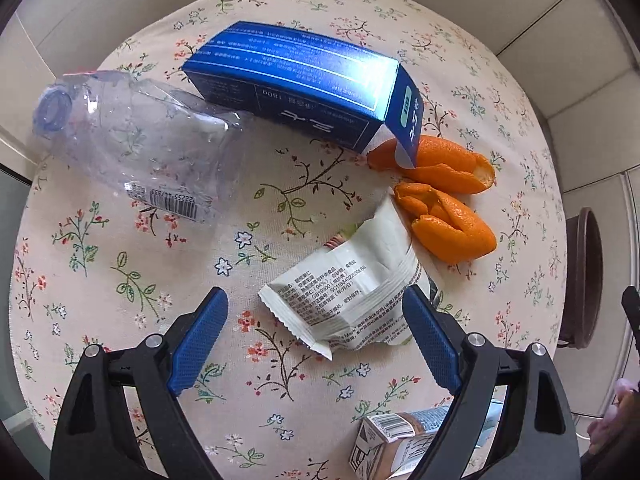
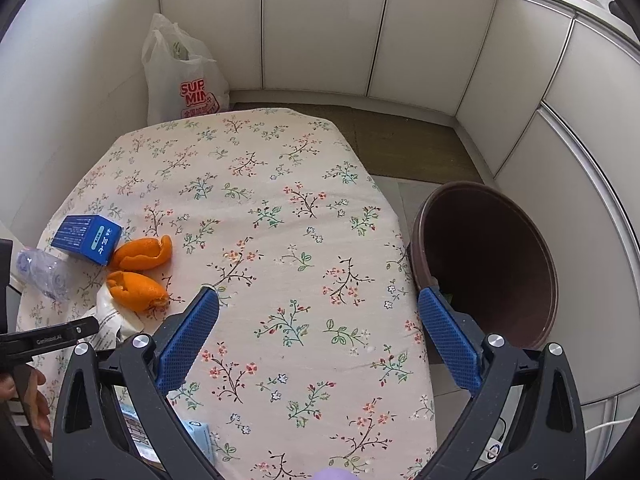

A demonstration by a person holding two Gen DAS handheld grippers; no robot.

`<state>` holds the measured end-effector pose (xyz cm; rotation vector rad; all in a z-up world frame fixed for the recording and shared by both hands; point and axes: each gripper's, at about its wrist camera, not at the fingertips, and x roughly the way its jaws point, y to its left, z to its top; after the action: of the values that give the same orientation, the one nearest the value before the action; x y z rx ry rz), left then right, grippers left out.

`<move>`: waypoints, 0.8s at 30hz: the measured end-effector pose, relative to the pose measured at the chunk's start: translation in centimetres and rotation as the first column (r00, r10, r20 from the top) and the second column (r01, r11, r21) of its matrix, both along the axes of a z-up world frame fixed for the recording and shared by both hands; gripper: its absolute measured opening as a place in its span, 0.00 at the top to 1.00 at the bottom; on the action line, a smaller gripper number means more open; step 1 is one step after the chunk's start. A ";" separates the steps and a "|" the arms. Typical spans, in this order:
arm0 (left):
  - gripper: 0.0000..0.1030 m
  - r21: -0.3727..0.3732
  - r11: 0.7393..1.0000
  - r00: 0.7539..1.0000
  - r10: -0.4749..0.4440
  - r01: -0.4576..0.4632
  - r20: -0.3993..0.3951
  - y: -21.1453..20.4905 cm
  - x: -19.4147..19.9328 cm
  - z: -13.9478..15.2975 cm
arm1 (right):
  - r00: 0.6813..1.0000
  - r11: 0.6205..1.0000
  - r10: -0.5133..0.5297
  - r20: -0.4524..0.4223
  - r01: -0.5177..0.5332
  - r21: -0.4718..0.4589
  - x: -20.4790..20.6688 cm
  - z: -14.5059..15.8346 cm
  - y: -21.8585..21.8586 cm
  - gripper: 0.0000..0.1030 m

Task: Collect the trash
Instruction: 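Grasp the white wrapper with the left tool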

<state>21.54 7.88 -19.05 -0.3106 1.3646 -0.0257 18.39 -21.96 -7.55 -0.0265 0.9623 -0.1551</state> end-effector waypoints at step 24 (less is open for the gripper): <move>0.85 0.063 0.969 0.961 -0.247 0.241 0.125 -6.7 -1.6 1.9 | 1.000 0.999 0.022 -0.019 -0.023 -0.023 0.1 -0.5 0.3 0.07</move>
<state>19.95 1.16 -17.15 -0.0969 1.2630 -0.2152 18.50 -21.63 -8.08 -0.0601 0.9787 -0.1456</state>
